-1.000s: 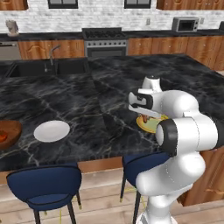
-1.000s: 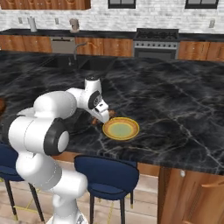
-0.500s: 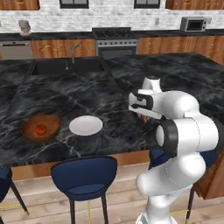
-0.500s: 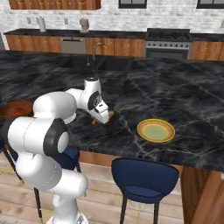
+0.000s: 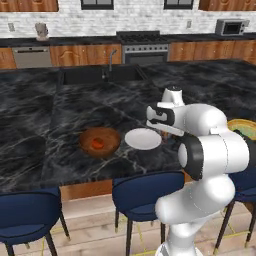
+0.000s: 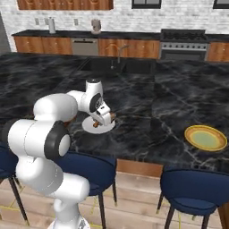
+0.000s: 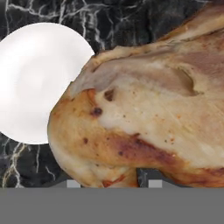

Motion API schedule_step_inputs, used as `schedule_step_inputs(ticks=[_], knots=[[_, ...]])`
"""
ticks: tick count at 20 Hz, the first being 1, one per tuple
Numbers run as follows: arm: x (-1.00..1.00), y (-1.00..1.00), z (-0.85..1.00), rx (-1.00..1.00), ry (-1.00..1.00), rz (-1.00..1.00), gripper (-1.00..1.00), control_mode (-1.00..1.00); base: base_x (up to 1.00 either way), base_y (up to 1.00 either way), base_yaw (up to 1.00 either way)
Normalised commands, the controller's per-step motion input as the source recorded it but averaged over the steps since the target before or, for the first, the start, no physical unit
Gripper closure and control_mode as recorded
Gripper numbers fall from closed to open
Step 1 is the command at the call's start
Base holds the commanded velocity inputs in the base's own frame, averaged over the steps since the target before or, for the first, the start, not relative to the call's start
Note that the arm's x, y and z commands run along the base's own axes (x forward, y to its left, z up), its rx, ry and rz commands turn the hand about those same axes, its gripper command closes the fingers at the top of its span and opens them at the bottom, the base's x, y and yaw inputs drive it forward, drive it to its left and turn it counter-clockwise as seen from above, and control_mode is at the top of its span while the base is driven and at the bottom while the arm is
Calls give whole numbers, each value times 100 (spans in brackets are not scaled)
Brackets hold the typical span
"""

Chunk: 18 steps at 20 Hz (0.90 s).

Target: Pick the chicken drumstick and tomato from their plates and place them in the bowl. Then put the bowl in the fridge.

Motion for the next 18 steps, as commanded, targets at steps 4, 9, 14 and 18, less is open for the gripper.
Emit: schedule_step_inputs(ticks=[4,9,14,18], knots=[[0,0,0,0,0,0,100,100,13,86,0],[0,0,0,0,0,0,100,100,21,85,0],[0,0,0,0,0,0,100,100,42,76,0],[0,0,0,0,0,0,100,100,63,50,0]])
